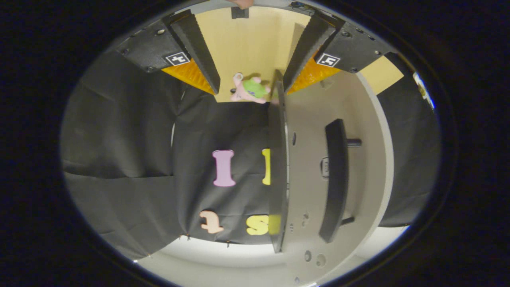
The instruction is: Open the shoe cabinet door, grab the shoes and put them into the shoe cabinet, then close the shoe cabinet door.
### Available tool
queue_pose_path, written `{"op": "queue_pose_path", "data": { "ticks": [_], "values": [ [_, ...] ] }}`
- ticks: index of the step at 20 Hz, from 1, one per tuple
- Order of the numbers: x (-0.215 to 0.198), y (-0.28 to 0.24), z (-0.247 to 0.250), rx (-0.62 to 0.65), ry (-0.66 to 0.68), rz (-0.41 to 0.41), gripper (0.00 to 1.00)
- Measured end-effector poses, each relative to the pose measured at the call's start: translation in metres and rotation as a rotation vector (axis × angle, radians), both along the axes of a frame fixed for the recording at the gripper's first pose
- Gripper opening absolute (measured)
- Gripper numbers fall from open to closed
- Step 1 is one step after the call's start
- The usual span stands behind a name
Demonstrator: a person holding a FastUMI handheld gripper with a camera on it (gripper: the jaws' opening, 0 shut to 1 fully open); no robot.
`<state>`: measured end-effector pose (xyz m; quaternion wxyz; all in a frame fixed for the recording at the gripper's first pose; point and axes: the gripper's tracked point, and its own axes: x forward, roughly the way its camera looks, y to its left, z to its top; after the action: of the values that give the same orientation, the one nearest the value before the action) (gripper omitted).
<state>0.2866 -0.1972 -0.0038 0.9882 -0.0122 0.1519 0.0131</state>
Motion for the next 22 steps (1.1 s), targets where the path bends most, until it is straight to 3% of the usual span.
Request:
{"op": "queue_pose_path", "data": {
  "ticks": [1, 2, 4, 11, 17, 22],
  "values": [
    [0.0, 0.021, 0.0, 0.007, -0.005, 0.054, 1.0],
    [-0.001, 0.029, 0.0, -0.015, -0.011, 0.053, 1.0],
    [-0.007, 0.035, 0.007, -0.041, -0.025, 0.052, 0.9],
    [0.001, 0.1, -0.007, 0.065, -0.011, 0.123, 0.91],
    [0.011, 0.139, -0.01, 0.043, -0.036, 0.103, 0.91],
    [0.031, 0.151, -0.003, 0.039, -0.125, -0.003, 0.91]
  ]
}}
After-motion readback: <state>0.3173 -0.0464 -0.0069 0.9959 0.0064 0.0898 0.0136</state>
